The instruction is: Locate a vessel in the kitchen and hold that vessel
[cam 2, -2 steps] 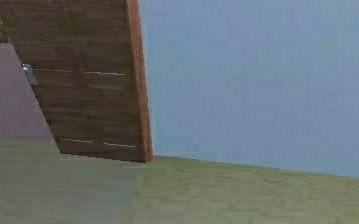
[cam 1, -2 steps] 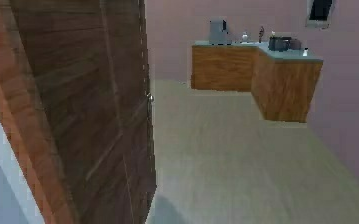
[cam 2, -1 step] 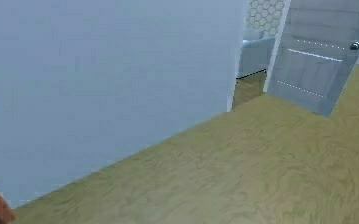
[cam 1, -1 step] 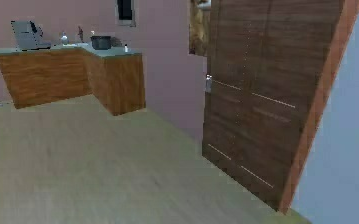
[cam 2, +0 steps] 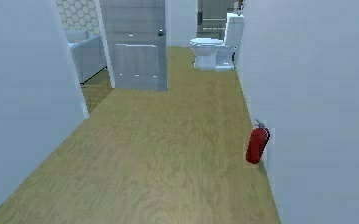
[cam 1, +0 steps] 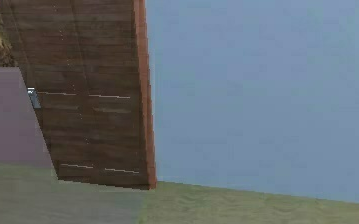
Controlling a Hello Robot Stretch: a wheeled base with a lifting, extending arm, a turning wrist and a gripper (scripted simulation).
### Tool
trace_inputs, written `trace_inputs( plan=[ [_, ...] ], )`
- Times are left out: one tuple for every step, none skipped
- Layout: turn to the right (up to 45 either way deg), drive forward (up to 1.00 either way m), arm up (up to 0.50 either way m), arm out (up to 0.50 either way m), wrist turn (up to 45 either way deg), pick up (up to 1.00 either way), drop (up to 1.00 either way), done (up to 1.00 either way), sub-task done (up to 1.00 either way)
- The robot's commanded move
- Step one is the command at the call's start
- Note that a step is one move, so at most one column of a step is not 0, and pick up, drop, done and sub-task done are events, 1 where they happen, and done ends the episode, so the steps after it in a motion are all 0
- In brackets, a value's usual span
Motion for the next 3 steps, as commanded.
trace_inputs(
  plan=[
    [6.0, 0.0, 0.0, 0.0, 0.0, 0.0, 0.0, 0.0, 0.0],
    [0.0, 0.1, 0.0, 0.0, 0.0, 0.0, 0.0, 0.0, 0.0],
    [-45.0, 0.0, 0.0, 0.0, 0.0, 0.0, 0.0, 0.0, 0.0]
  ],
)
